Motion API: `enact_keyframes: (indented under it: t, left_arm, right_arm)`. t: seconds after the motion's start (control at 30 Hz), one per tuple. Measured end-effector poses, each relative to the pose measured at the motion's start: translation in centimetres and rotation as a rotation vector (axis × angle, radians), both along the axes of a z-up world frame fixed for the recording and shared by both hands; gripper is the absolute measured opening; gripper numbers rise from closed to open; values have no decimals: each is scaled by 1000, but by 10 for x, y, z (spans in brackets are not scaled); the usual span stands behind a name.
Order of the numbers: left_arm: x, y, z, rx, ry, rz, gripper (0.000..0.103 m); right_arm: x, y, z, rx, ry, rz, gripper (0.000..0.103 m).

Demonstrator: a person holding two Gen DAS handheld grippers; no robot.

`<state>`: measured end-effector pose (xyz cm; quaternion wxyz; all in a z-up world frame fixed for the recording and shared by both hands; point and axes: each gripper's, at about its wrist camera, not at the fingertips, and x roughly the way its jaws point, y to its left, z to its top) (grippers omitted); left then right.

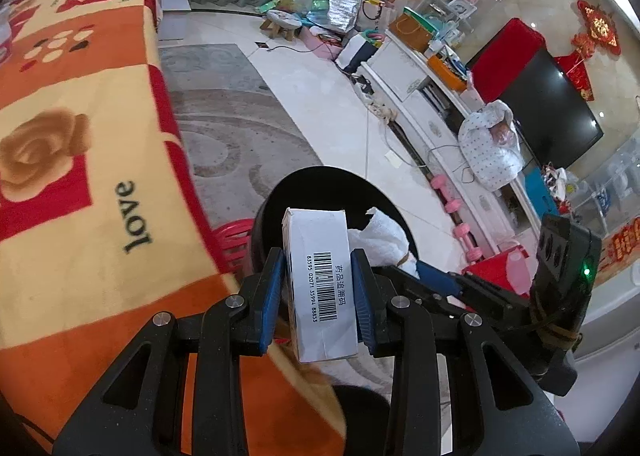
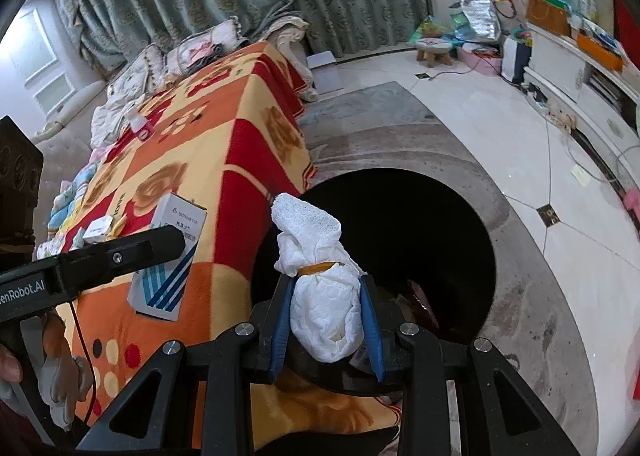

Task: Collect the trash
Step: 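Carry the box and tissue over the black bin and release both, then grasp the green ointment box with right gripper while left gripper grasps white sponge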

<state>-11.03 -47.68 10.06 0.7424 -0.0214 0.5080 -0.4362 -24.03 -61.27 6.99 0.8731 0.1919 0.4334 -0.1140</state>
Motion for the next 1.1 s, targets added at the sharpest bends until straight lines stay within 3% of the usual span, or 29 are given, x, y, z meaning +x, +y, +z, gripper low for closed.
enact_keyframes:
  t: [0.1,0.27,0.5,0.77,1.1]
  left_arm:
    - [1,-4,-1,-19,14,1,33]
    - [1,-6,-1,-54,36,8,50]
    - [-1,3,1,-17,3,25,50]
    - [2,35,4,56,-91,115,50]
    - [2,90,-4,153,-169,191,50]
  right_arm:
    - [-2,-6,0,5,0,-20,31]
    - [-5,-14,1,20,-4,-57,39]
    - [-2,-14,-1,30,6,-60,41]
    - [5,-2,-5,41,17,-28,41]
    - [29,43,-7,51,33,69,42]
